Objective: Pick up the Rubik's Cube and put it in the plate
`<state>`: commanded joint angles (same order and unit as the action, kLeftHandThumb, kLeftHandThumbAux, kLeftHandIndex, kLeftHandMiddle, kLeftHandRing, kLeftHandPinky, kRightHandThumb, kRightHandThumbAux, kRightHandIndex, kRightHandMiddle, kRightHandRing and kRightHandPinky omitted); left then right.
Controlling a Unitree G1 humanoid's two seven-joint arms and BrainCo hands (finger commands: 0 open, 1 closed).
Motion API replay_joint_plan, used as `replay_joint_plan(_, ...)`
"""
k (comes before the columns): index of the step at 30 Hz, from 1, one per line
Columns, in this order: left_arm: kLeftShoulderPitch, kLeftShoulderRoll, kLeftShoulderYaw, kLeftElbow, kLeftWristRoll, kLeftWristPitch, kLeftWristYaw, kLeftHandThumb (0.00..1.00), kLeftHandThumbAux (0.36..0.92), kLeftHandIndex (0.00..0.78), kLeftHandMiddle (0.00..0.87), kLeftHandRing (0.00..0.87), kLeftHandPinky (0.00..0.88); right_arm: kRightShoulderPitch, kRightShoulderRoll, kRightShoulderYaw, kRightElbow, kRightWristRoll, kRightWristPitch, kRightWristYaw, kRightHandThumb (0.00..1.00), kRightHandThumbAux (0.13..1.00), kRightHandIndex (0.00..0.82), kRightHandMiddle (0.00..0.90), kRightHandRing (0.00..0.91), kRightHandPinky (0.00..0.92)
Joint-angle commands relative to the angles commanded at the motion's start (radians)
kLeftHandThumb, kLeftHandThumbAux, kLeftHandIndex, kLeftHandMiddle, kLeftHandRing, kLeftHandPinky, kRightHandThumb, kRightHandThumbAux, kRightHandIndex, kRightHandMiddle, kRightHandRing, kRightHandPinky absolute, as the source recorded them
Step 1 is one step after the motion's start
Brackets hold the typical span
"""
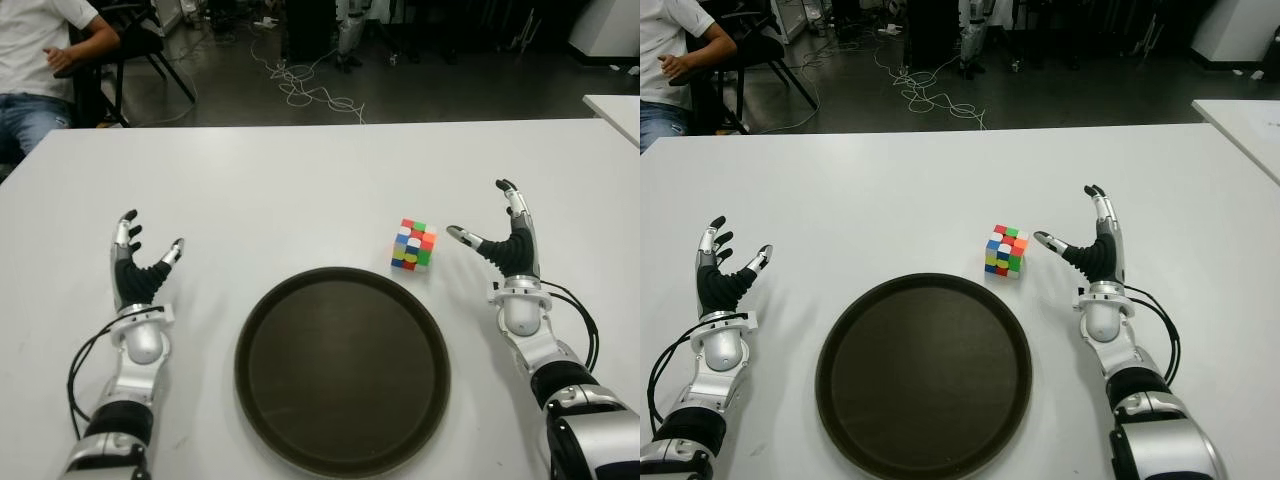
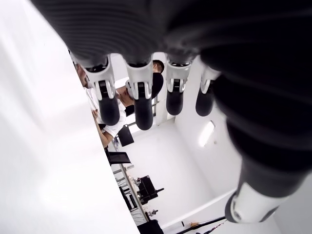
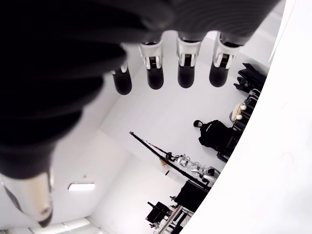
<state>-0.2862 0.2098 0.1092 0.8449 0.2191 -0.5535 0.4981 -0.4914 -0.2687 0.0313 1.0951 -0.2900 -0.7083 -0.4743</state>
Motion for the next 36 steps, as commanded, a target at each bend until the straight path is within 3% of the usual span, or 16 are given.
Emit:
replay_joint_plan(6, 0.004, -0.007, -0.005, -0.006, 0.01, -0.002, 0.012, 0.0, 0.727, 0.07, 0.103, 0.124, 0.16, -0.011, -0.006, 0.016, -0.016, -0.013, 0.001, 0.031, 0.0, 0.6, 0.069, 0.023, 0.055, 0.105)
replay_joint_plan(13, 0.002, -0.016, -0.006, -0.007, -0.001, -0.011, 0.009, 0.001, 0.751, 0.074, 0.129, 0.17, 0.254, -0.035, -0.027, 0.043, -0.037, -0.044, 0.024, 0.069, 0.0, 0.586, 0.057, 0.028, 0.061, 0.118)
replay_joint_plan(18, 0.008, -0.02, -0.01, -0.026, 0.004, -0.004, 0.01, 0.0, 0.739, 0.072, 0.118, 0.157, 0.217, -0.074, -0.041, 0.084, -0.106, -0.065, 0.055, 0.172, 0.0, 0.61, 0.063, 0.032, 0.049, 0.098)
replay_joint_plan(24, 0.032, -0.025, -0.022, -0.082, 0.019, 0.03, 0.009, 0.0, 0.712, 0.059, 0.087, 0.108, 0.137, -0.078, -0.073, 0.124, -0.172, -0.104, 0.089, 0.245, 0.0, 0.546, 0.073, 0.033, 0.045, 0.089)
replay_joint_plan(26, 0.041, -0.028, -0.025, -0.104, 0.023, 0.047, 0.007, 0.0, 0.703, 0.055, 0.079, 0.094, 0.123, -0.093, -0.079, 0.145, -0.193, -0.126, 0.116, 0.27, 0.0, 0.538, 0.09, 0.048, 0.073, 0.136)
replay_joint_plan(30, 0.057, -0.035, -0.028, -0.143, 0.033, 0.072, 0.01, 0.0, 0.695, 0.055, 0.07, 0.08, 0.107, -0.11, -0.076, 0.176, -0.244, -0.154, 0.172, 0.314, 0.0, 0.555, 0.09, 0.066, 0.108, 0.176)
replay_joint_plan(36, 0.071, -0.04, -0.028, -0.171, 0.04, 0.089, 0.01, 0.0, 0.686, 0.057, 0.075, 0.08, 0.106, -0.096, -0.07, 0.209, -0.317, -0.18, 0.231, 0.361, 0.0, 0.601, 0.075, 0.067, 0.111, 0.174)
